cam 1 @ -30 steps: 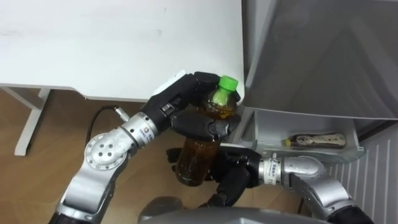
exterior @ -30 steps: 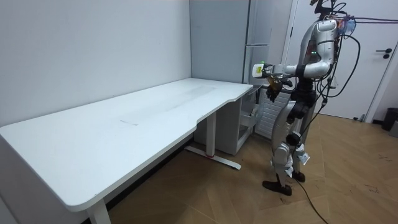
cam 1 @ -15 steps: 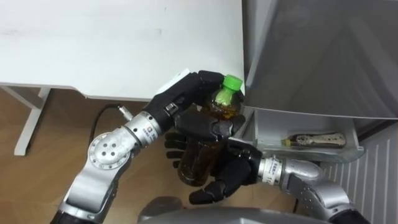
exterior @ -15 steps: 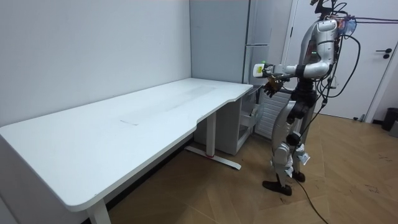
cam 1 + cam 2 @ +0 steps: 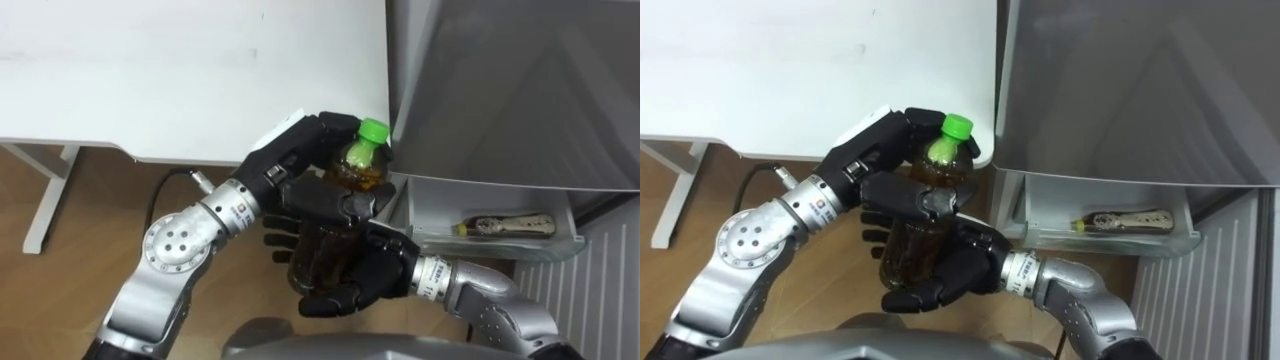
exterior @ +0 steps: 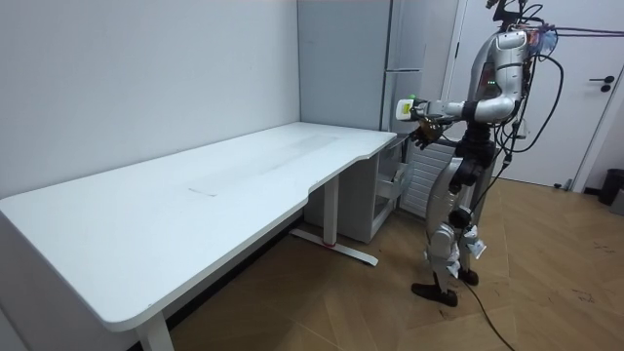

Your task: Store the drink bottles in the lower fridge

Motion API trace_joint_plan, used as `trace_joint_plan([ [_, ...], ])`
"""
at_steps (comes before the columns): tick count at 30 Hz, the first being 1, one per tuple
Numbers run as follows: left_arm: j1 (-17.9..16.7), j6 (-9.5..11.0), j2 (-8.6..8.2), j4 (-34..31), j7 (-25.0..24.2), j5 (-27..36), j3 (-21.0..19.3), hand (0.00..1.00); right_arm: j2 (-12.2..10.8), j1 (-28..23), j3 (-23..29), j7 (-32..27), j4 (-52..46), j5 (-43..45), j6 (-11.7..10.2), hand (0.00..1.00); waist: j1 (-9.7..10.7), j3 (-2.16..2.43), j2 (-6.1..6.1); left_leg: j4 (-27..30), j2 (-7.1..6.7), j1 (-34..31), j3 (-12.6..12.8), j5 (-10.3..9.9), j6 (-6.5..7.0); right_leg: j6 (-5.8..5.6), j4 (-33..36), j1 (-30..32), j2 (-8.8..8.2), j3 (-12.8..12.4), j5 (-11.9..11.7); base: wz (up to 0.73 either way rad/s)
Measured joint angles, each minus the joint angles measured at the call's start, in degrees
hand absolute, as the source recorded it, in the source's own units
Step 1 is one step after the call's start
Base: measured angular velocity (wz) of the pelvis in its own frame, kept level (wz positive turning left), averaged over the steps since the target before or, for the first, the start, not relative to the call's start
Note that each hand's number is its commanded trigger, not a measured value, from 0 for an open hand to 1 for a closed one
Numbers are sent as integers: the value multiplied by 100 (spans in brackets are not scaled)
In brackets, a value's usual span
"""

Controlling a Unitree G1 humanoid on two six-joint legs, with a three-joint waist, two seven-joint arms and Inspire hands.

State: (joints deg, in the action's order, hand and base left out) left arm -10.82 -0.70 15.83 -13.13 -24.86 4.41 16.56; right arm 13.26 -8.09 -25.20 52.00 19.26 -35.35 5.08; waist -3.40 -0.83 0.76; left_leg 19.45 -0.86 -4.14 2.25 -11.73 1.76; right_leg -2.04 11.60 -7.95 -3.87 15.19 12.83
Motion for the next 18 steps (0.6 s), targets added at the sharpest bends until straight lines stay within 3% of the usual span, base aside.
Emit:
trace_joint_plan([
  [1, 0, 0, -6, 0, 0, 0, -1, 100, 0, -1, -9, -8, 1, -44, 0, 98, 1, 0, -1, -2, -1, 0, 1, 0, 0, 0, 0, 0, 0, -9, 0, 0],
  [14, -1, -1, -4, 0, -68, -1, -1, 100, -37, -2, -64, -75, 0, -67, -1, 100, 2, 2, -3, -6, -5, -6, 1, 0, 0, 0, 0, 2, 4, -23, 0, 0],
  [18, -1, -45, -143, 0, -24, 96, -98, 100, -89, -9, -47, -79, 0, -108, -71, 100, 1, 9, -11, -5, -7, -1, 1, 0, 0, 0, 0, 2, 5, -33, 0, 0],
])
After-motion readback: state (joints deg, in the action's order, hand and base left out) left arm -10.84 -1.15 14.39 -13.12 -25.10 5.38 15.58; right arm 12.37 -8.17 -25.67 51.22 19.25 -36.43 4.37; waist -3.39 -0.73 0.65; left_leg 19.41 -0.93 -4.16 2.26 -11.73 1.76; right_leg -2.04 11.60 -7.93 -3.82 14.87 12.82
